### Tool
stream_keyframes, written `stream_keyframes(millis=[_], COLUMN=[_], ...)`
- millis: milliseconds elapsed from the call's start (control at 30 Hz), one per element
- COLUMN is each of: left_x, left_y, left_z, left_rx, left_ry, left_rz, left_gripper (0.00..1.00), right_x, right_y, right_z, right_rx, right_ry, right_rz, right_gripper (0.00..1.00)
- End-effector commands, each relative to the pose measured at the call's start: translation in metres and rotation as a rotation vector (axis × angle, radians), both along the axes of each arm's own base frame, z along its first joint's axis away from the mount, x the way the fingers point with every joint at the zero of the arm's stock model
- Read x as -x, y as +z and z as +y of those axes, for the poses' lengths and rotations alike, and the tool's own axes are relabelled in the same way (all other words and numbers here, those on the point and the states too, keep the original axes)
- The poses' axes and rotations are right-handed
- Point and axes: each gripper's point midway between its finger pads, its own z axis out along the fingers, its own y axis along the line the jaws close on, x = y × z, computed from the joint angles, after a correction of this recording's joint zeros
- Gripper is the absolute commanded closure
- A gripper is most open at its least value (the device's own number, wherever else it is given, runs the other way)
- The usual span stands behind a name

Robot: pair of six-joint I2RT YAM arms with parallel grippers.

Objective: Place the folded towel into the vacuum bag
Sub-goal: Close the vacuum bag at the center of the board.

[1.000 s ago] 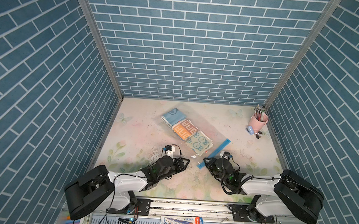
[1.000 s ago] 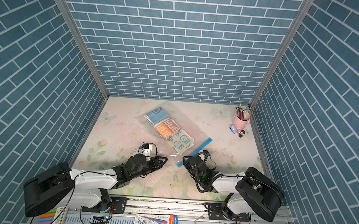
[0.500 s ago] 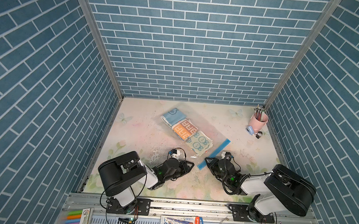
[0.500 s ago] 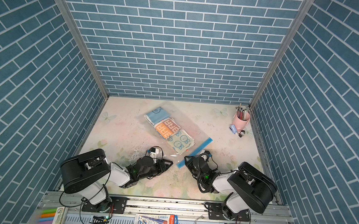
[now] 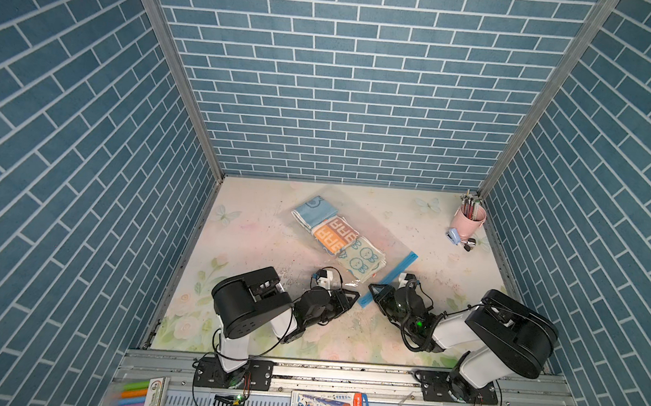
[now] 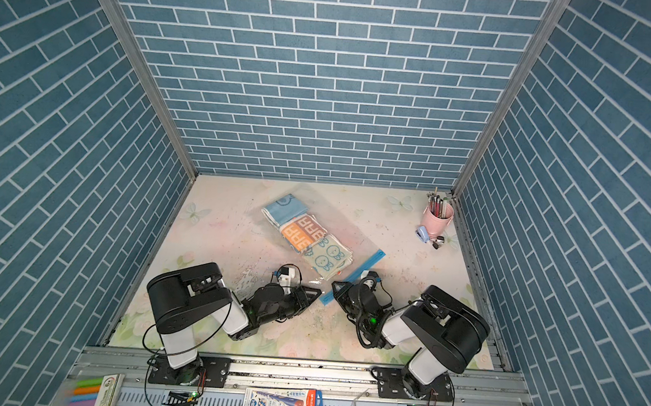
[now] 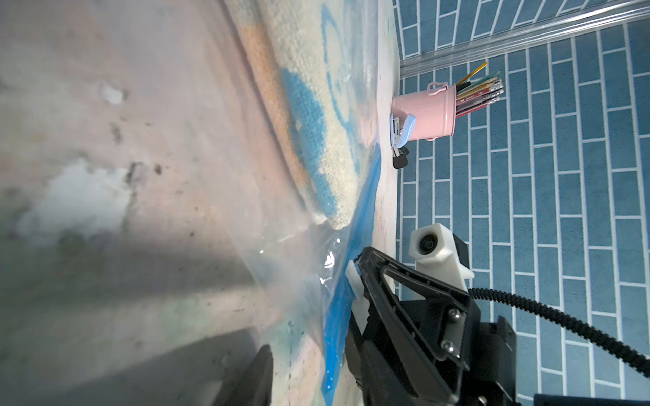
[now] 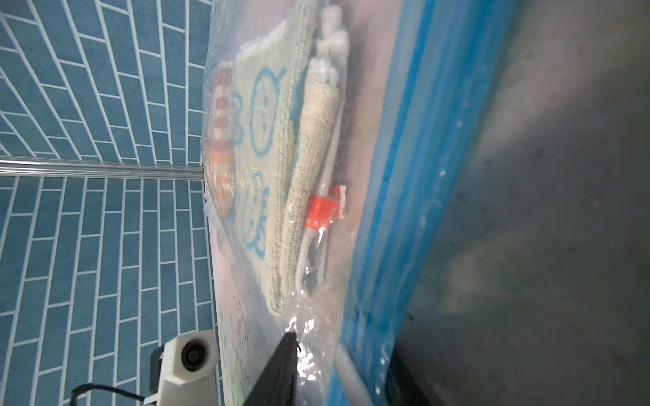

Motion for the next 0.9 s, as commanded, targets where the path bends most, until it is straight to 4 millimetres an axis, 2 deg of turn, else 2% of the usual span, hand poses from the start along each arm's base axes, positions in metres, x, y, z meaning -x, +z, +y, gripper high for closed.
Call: stream_keyframes(millis=[0, 200, 500, 867], left_x=[-0.001, 0.002, 0.005, -0.001], left_y=[0.016, 0.012, 0.001, 0.003], left_z=[-0.014, -0.024, -0.034, -0.043], left_rx=[0.045, 0.046, 0.053, 0.069], left_ry=[-0.023, -0.040, -0.047, -0.032], left_rz=[-0.036, -0.019, 0.018, -0.003], left_gripper=[0.58, 0.58, 0.58, 0.62], right_x=[-0.003, -0.007, -0.011, -0.008], right_y=[-0.001, -0.001, 0.007, 0.007], right_z=[-0.007, -0.014, -0.004, -0.006], right_rx=[0.010, 0.010, -0.021, -0.014], right_ry=[-0.023, -0.051, -0.020, -0.013], right_rz=[-0.015, -0.020, -0.033, -0.030], right_gripper=[0.63, 0.63, 0.70, 0.71])
